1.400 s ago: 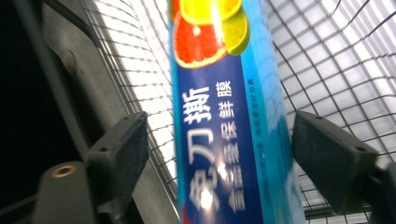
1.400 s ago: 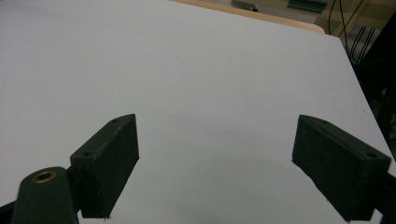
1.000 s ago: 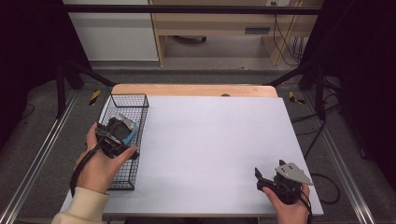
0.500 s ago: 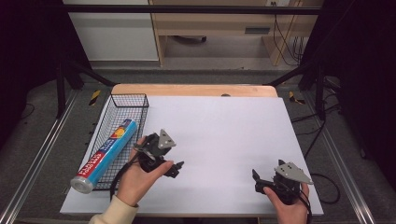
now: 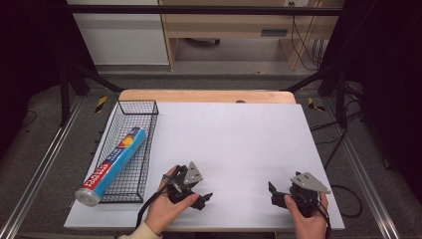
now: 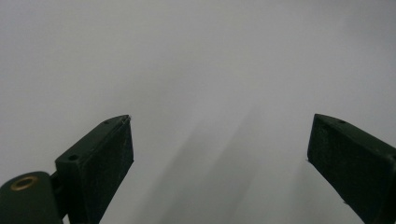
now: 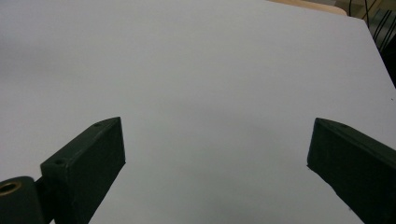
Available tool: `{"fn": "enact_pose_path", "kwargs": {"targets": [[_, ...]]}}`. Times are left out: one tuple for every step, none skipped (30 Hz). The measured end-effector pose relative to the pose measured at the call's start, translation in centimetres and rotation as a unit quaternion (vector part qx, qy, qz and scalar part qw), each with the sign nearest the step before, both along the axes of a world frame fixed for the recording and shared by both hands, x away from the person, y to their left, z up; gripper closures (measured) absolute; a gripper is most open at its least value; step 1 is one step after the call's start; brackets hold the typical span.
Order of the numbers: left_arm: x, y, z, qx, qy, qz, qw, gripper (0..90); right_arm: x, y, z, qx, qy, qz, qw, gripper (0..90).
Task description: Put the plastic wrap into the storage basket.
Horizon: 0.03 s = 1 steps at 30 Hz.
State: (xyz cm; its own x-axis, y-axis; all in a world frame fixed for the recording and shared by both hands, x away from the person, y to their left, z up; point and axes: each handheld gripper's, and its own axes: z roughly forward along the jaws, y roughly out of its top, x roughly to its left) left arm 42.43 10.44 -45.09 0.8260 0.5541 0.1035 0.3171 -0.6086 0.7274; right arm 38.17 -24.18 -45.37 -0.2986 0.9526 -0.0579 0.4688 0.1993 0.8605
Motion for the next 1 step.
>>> {"fn": "enact_pose_path", "kwargs": {"targets": [[-0.13,0.28,-0.01,-0.007,-0.002,0.001,1.0000,6.9,0.04,0.05,-0.06,0.002,0.001,-0.001,1.0000,4.8]]}}
